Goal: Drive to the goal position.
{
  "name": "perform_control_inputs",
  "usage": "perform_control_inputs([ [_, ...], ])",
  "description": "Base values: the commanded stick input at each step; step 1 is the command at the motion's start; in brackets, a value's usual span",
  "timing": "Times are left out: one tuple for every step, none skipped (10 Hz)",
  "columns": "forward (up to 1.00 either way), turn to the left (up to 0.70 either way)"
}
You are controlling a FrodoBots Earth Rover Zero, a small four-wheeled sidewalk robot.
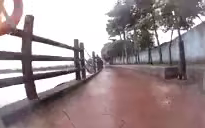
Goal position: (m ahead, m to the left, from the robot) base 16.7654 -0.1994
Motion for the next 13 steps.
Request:
perform_control_inputs([
  [1.00, -0.08],
  [1.00, 0.00],
  [1.00, 0.00],
  [1.00, 0.00],
  [1.00, 0.00],
  [1.00, 0.00],
  [1.00, 0.00],
  [1.00, 0.00],
  [1.00, 0.00],
  [1.00, 0.00],
  [1.00, 0.00],
  [1.00, 0.00],
  [1.00, 0.07],
])
